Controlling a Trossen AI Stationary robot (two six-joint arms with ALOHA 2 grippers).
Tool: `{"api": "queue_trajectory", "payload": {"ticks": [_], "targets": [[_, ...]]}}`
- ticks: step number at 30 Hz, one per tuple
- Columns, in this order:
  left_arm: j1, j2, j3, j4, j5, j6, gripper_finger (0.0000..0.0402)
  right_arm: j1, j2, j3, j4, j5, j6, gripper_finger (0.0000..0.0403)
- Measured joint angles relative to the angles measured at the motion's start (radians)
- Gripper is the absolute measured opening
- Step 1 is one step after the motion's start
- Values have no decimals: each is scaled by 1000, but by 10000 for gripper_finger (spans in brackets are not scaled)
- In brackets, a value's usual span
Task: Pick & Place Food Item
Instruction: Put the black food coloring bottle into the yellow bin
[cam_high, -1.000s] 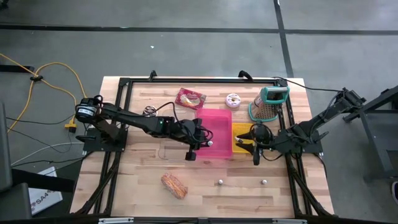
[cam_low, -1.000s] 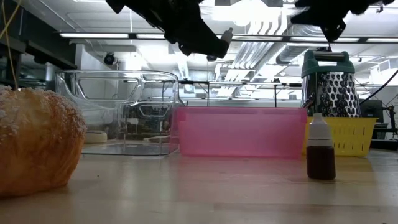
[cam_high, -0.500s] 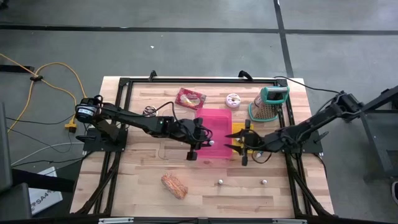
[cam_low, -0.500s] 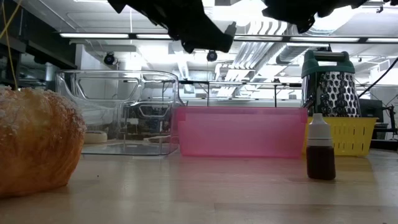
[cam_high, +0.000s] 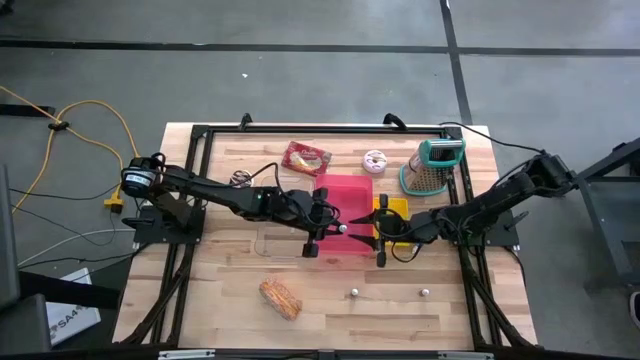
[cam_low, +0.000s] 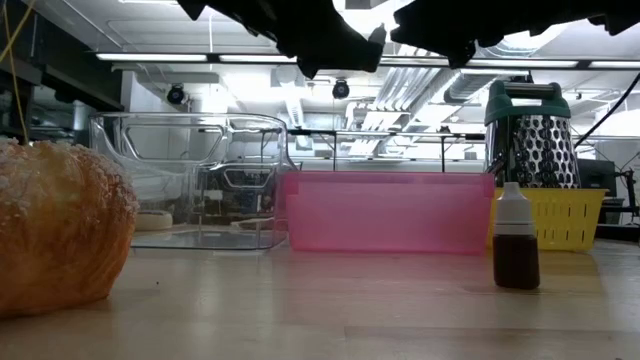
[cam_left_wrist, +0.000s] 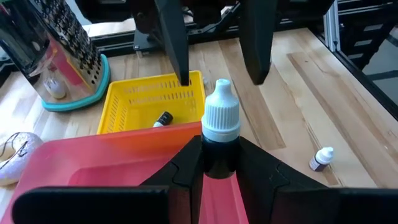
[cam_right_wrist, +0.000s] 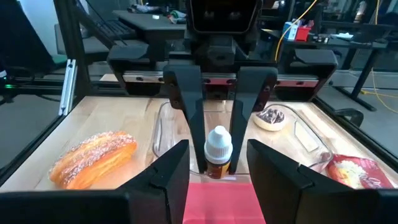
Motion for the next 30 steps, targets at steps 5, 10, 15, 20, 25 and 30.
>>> {"api": "queue_trajectory", "payload": {"ticks": [5, 10, 15, 20, 25, 30], "targets": [[0, 0, 0, 34, 0, 12, 74, -9, 0, 0, 17, -14, -9, 149], [0, 0, 0, 65, 0, 30, 74, -18, -1, 0, 48, -18, -37, 149], [2, 0, 0, 82, 0, 30, 74, -19, -1, 0, 62, -19, -48, 149], [3, 0, 0, 105, 0, 30, 74, -19, -1, 0, 78, -19, -51, 149], [3, 0, 0, 120, -11, 31, 74, -19, -1, 0, 82, -19, -52, 149], [3, 0, 0, 132, -39, 35, 74, -19, -1, 0, 85, -19, -60, 149]]}}
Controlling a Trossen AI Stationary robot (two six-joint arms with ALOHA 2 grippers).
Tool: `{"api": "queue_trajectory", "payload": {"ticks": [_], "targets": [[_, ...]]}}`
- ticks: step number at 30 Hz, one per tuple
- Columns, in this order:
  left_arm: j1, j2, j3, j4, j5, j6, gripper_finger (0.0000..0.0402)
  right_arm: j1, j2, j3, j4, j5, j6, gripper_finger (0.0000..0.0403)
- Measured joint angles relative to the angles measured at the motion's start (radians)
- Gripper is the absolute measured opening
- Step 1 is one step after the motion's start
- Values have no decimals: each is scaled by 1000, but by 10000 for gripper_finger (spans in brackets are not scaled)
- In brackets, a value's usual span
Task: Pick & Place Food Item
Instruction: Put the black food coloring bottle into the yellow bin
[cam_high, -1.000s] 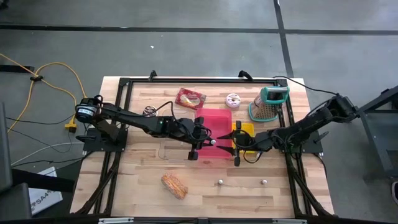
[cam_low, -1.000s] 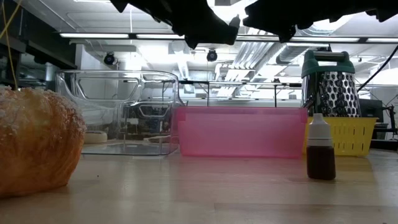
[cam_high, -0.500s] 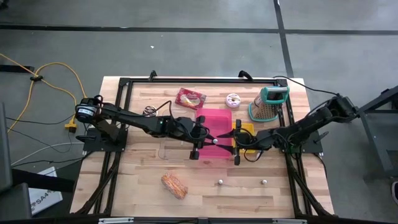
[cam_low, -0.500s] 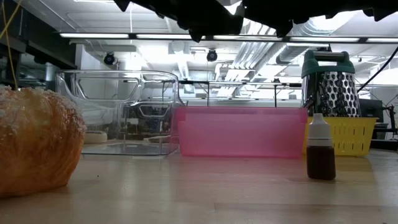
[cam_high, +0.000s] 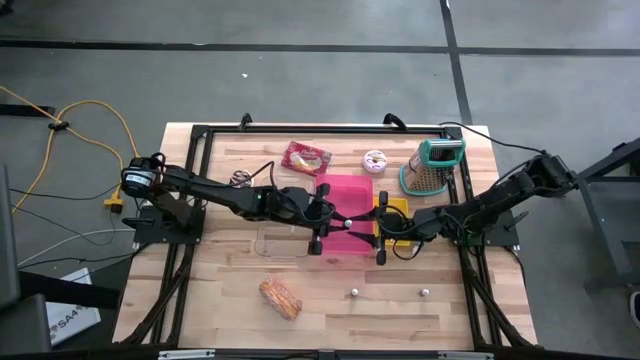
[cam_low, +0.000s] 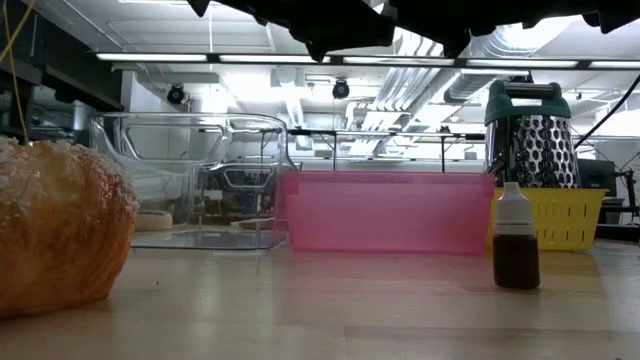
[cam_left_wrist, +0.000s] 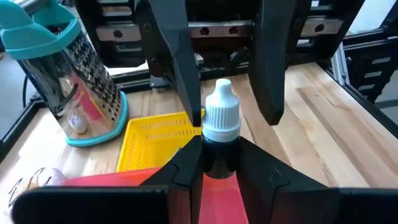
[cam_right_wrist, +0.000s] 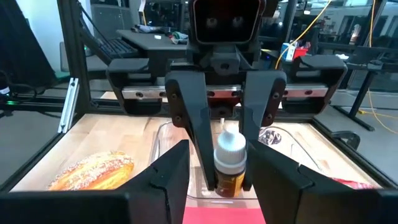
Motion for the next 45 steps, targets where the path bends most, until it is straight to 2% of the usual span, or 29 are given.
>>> {"api": "queue_trajectory", "payload": {"ticks": [13, 26, 38, 45], "targets": [[0, 0, 0, 33, 0, 6, 74, 0, 0, 0, 19, 0, -18, 146], [0, 0, 0, 43, 0, 22, 74, -1, 0, 0, 47, -1, -34, 95], [-1, 0, 0, 41, 1, 23, 74, -1, 0, 0, 76, -21, -67, 67], [-1, 0, 0, 46, 1, 23, 74, -1, 0, 0, 75, -22, -67, 64]]}}
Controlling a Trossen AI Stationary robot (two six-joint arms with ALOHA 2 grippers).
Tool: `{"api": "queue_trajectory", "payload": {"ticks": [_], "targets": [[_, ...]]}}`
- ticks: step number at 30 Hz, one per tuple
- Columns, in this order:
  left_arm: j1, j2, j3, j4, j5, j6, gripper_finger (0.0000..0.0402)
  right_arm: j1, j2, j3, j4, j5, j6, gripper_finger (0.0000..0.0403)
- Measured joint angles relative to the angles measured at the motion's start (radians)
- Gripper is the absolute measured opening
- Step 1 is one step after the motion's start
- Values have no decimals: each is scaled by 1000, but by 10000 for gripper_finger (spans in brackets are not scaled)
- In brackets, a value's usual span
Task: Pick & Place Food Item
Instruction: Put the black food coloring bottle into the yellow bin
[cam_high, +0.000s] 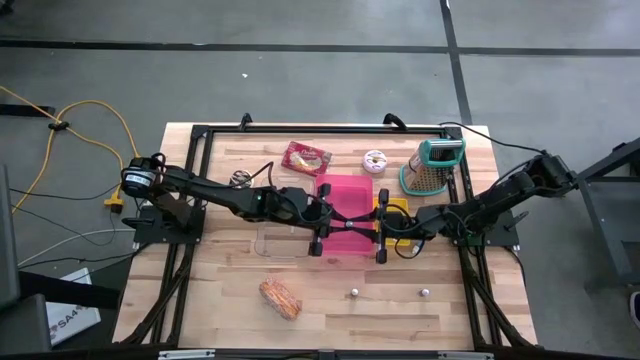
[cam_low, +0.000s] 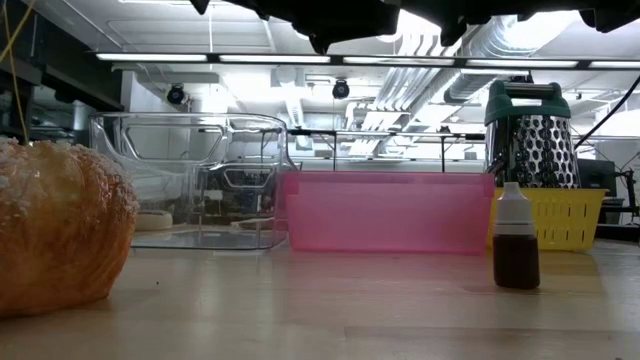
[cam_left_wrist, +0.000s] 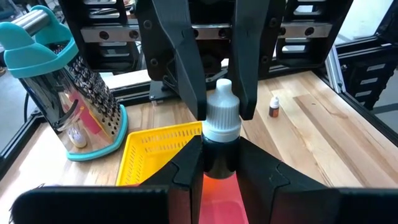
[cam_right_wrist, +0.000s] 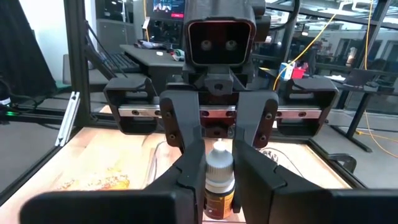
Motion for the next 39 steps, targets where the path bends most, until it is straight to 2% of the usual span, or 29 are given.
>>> {"api": "queue_trajectory", "payload": {"ticks": [26, 33, 39], "targets": [[0, 0, -1, 16, 0, -2, 74, 0, -1, 0, -11, -23, 0, 63], [0, 0, -1, 16, 0, 1, 74, 0, -1, 0, -12, -26, -3, 35], [0, 0, -1, 17, 1, 21, 74, 0, -1, 0, -12, -25, -4, 43]]}}
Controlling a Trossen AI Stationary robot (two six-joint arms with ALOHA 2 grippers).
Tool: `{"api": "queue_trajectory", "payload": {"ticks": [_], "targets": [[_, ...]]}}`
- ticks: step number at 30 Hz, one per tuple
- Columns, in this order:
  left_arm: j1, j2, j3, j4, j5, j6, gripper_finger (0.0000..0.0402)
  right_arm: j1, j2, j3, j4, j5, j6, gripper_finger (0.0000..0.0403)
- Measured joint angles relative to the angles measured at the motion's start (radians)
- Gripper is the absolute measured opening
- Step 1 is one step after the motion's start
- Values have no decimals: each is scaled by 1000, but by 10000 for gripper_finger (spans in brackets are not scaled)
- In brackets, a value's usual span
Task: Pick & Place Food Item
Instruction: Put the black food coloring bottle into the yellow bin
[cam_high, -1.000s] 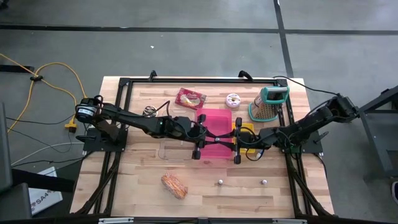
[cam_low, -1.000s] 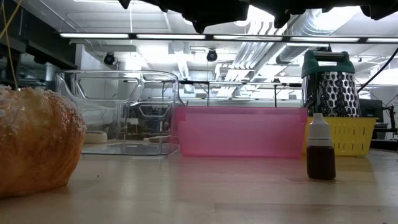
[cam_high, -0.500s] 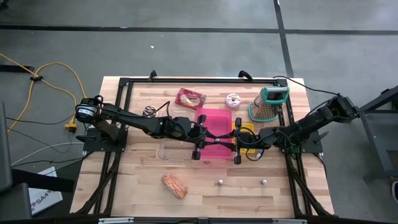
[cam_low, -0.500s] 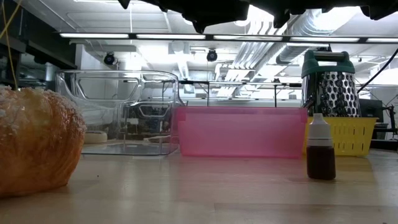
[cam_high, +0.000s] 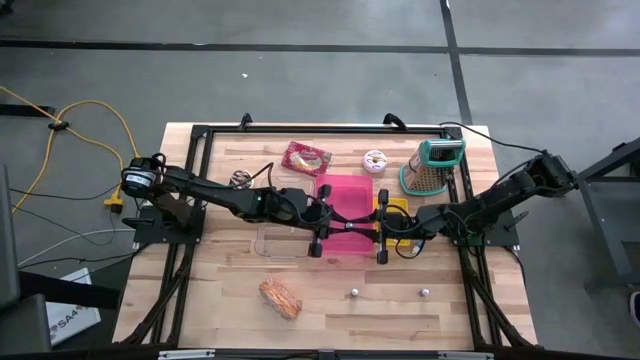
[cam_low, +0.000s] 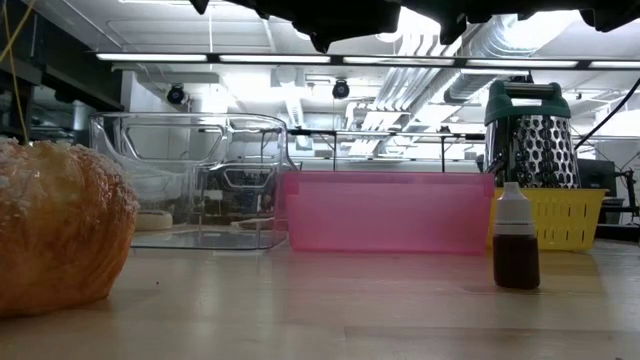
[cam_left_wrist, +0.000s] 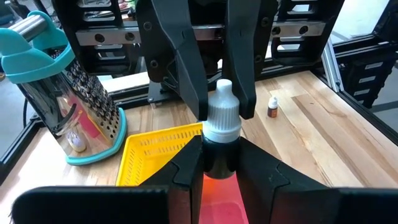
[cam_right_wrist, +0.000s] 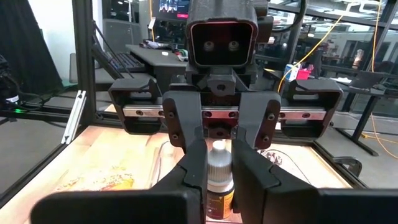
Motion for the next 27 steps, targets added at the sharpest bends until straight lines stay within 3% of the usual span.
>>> {"api": "queue_trajectory", "payload": {"ticks": [6, 17, 27], "targets": [[-6, 0, 0, 1, 4, 2, 83, 1, 0, 0, 0, -6, 0, 34], [7, 0, 1, 9, 80, -26, 154, 1, 2, 0, -13, -9, 1, 34], [7, 0, 1, 3, 86, -27, 159, 1, 2, 0, -22, 0, 1, 34]]}}
